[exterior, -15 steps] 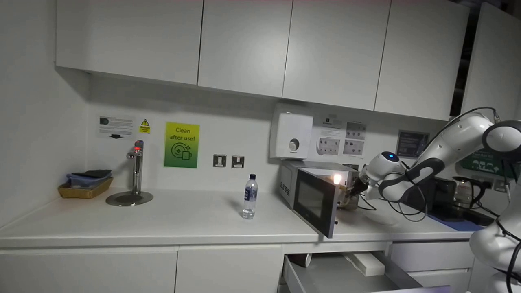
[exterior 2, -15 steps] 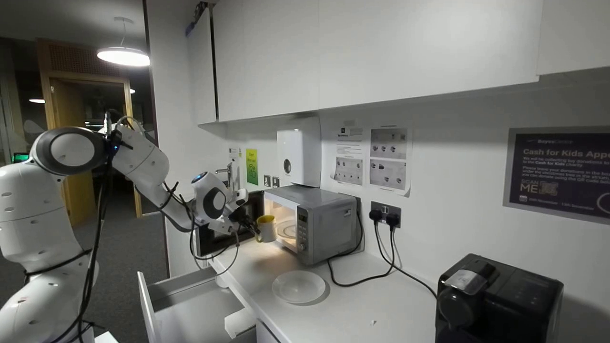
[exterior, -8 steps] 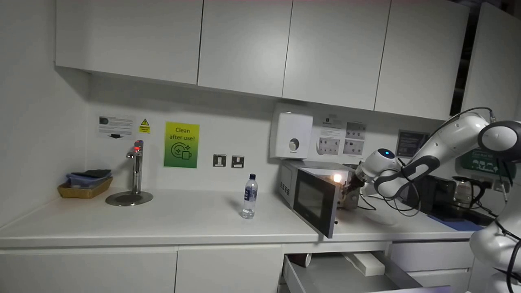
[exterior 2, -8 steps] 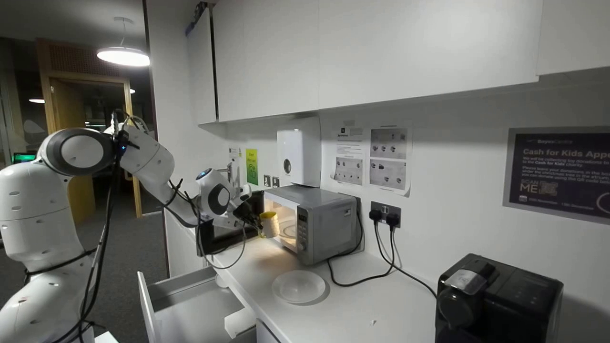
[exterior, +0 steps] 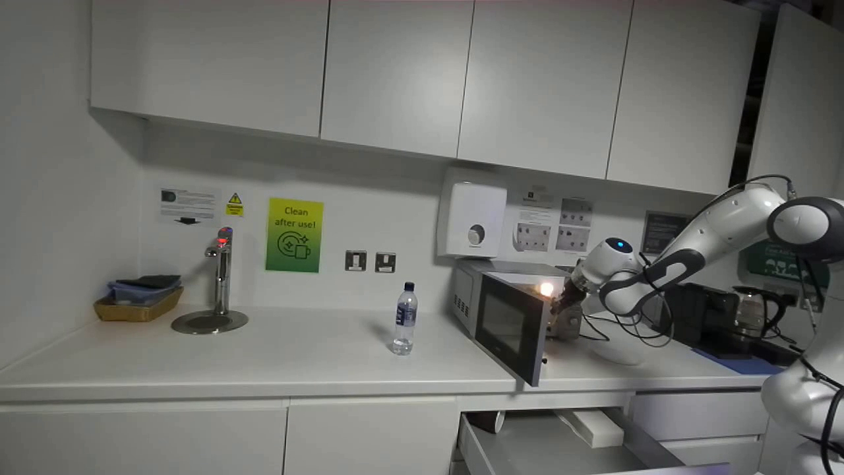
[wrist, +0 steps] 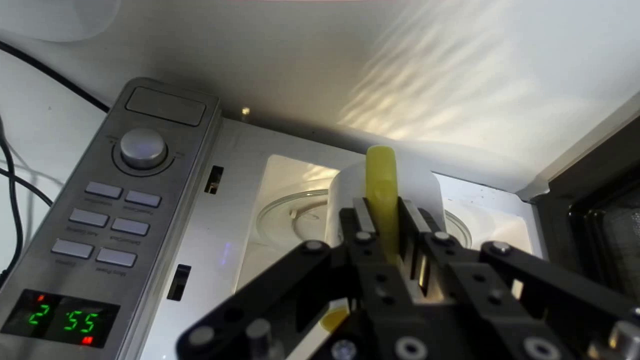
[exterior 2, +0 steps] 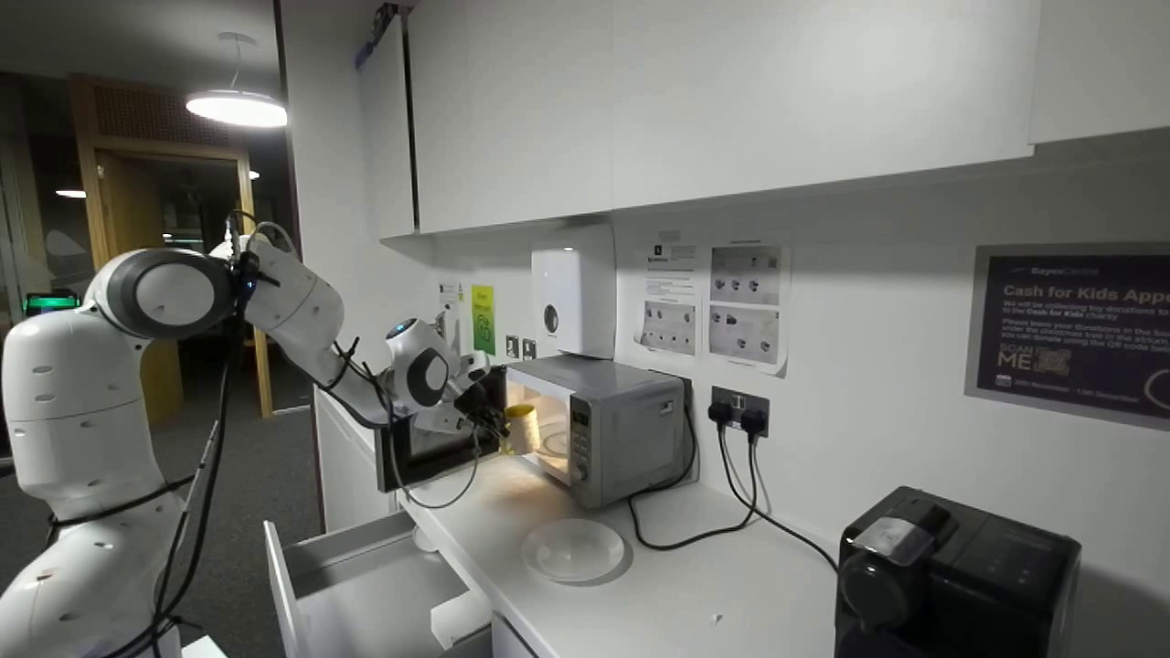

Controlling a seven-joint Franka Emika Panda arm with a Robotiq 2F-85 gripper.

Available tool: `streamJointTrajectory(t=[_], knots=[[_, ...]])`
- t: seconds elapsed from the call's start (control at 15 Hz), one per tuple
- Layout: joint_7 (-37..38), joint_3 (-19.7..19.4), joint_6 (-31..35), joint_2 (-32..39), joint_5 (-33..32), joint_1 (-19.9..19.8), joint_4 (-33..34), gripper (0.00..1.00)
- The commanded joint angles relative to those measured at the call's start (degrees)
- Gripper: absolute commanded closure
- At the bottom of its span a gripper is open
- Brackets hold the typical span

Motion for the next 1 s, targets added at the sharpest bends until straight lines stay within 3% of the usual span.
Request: streamJointTrajectory(t=[0.0,0.93], knots=[[-3.52,0.1,-1.16,2.33,2.27,0.18,3.9,0.96],[-7.82,1.3,-6.1,10.62,3.29,0.07,13.8,0.96]])
